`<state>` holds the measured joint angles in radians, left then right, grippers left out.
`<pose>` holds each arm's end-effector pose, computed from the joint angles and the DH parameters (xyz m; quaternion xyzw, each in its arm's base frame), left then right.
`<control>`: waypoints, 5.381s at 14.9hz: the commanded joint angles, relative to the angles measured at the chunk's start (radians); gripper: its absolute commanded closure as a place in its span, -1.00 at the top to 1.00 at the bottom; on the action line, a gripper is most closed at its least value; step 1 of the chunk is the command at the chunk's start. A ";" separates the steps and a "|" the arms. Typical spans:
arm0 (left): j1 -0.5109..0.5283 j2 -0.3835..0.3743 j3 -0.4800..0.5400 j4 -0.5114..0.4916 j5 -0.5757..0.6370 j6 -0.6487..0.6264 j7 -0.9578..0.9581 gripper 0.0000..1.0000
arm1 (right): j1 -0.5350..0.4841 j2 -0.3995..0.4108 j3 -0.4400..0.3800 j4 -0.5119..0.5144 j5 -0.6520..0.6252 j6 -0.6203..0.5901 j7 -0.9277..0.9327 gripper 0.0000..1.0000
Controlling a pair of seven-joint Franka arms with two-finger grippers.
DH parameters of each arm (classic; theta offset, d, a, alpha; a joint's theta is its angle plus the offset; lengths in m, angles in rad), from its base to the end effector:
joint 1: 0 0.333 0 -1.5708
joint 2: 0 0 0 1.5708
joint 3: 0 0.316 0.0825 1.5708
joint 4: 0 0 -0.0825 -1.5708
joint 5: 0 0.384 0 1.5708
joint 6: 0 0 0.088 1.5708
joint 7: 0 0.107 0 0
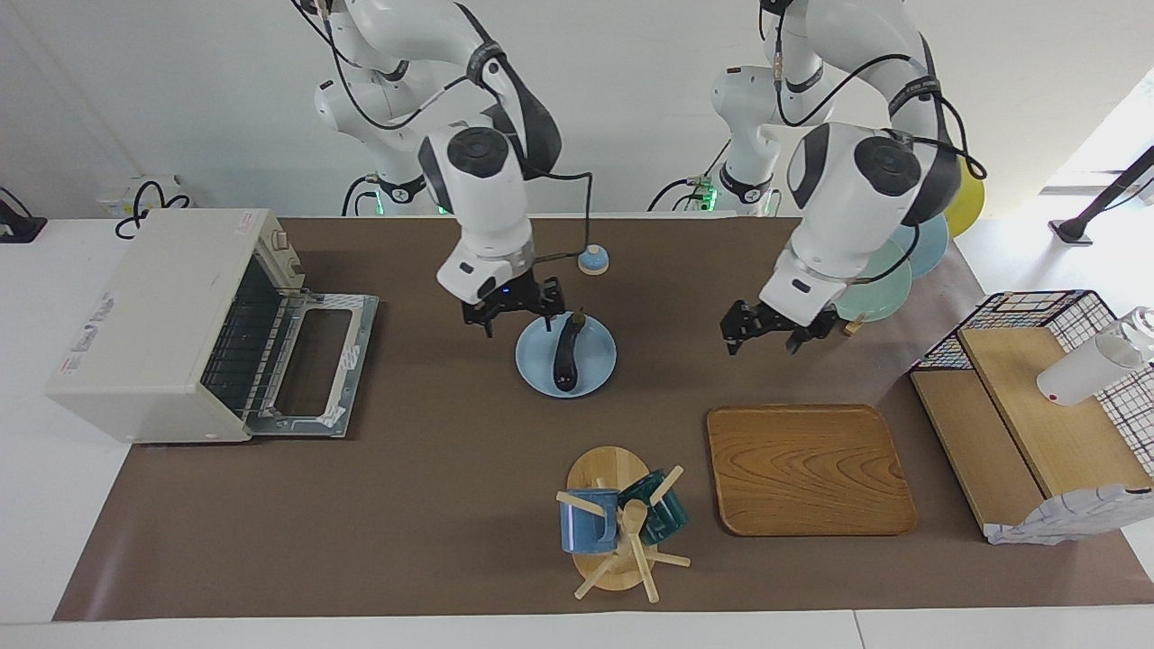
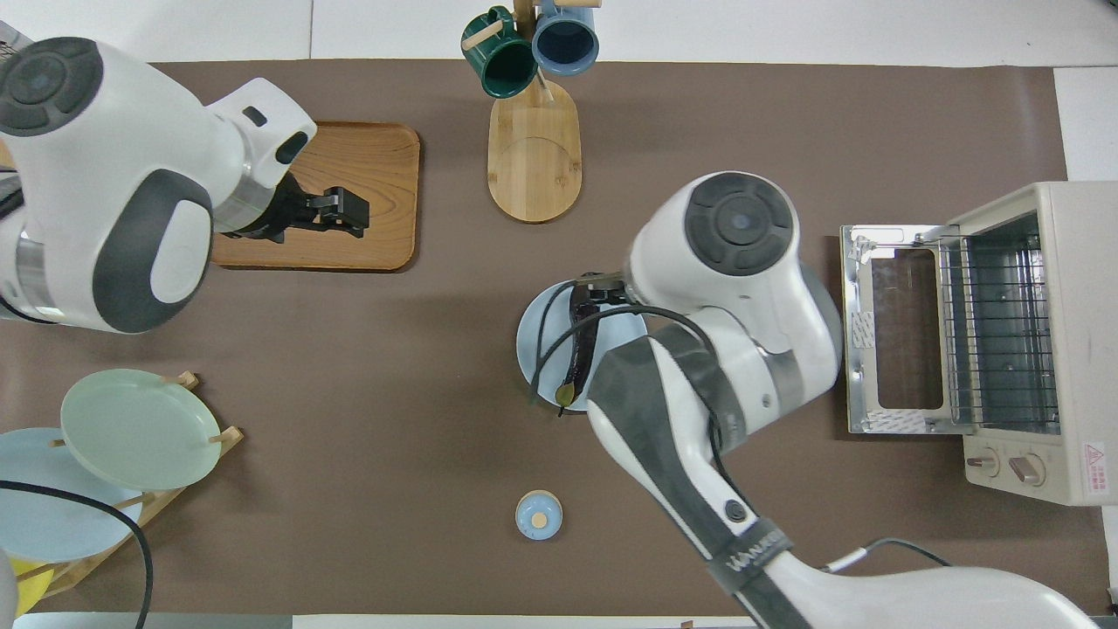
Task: Put eggplant into oven
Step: 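Carry the eggplant toward the oven with the right gripper while the left gripper retracts, then insert the eggplant into the oven and open the right gripper, then withdraw the right gripper out of the oven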
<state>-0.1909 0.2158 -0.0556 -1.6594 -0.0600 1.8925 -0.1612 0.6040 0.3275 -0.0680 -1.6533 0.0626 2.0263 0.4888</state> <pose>0.6097 -0.1553 0.4825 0.9988 -0.0327 0.0016 0.0355 0.5613 0.3427 0.4258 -0.9995 -0.0125 -0.0116 0.0267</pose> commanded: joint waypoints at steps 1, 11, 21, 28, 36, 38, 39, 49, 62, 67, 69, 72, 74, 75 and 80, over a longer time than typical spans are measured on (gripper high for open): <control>0.070 -0.028 -0.012 0.013 0.026 -0.070 0.121 1.00 | 0.077 0.254 -0.006 0.251 -0.036 -0.023 0.121 1.00; 0.090 -0.274 -0.012 -0.143 0.028 -0.213 0.124 1.00 | 0.178 0.254 -0.006 0.055 -0.078 0.164 0.162 0.13; 0.105 -0.203 -0.016 0.044 0.095 -0.354 0.131 1.00 | 0.163 0.229 -0.010 0.204 -0.210 -0.178 0.146 -1.00; 0.094 -0.236 -0.021 -0.029 0.083 -0.314 0.118 1.00 | -0.079 -0.150 -0.013 -0.190 -0.237 -0.230 -0.097 -1.00; 0.110 -0.302 -0.023 -0.140 0.042 -0.245 0.112 1.00 | -0.400 -0.369 -0.015 -0.486 -0.248 -0.112 -0.533 -1.00; 0.111 -0.306 -0.024 -0.140 0.037 -0.237 0.114 1.00 | -0.443 -0.395 -0.015 -0.523 -0.279 -0.077 -0.597 -1.00; 0.113 -0.300 -0.026 -0.131 0.034 -0.233 0.112 1.00 | -0.478 -0.397 -0.015 -0.532 -0.283 -0.054 -0.636 -1.00; 0.113 -0.280 -0.024 -0.091 0.025 -0.251 0.140 1.00 | -0.602 -0.430 -0.015 -0.680 -0.282 0.173 -0.759 -0.75; 0.143 -0.279 -0.030 -0.083 0.031 -0.248 0.134 1.00 | -0.418 -0.285 -0.006 -0.588 -0.250 0.285 -0.536 -1.00; 0.142 -0.282 -0.030 -0.088 0.032 -0.239 0.135 1.00 | -0.420 -0.188 -0.007 -0.588 -0.250 0.341 -0.470 -1.00; 0.145 -0.283 -0.030 -0.089 0.032 -0.237 0.135 1.00 | -0.421 -0.182 -0.007 -0.588 -0.253 0.339 -0.478 -1.00; 0.145 -0.283 -0.030 -0.091 0.032 -0.236 0.135 1.00 | -0.432 -0.157 -0.009 -0.588 -0.265 0.335 -0.478 -1.00; 0.148 -0.286 -0.029 -0.095 0.031 -0.237 0.131 1.00 | -0.434 -0.156 -0.010 -0.582 -0.288 0.327 -0.481 -1.00; 0.148 -0.286 -0.027 -0.094 0.031 -0.239 0.132 1.00 | -0.434 -0.156 -0.010 -0.580 -0.300 0.322 -0.481 -1.00; 0.148 -0.286 -0.027 -0.094 0.031 -0.245 0.132 1.00 | -0.440 -0.156 -0.012 -0.545 -0.380 0.255 -0.536 -1.00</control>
<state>-0.0572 -0.0583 -0.0768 -1.7461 -0.0228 1.6484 -0.0380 0.1843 0.1718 -0.0874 -2.2254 -0.2780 2.3182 -0.0104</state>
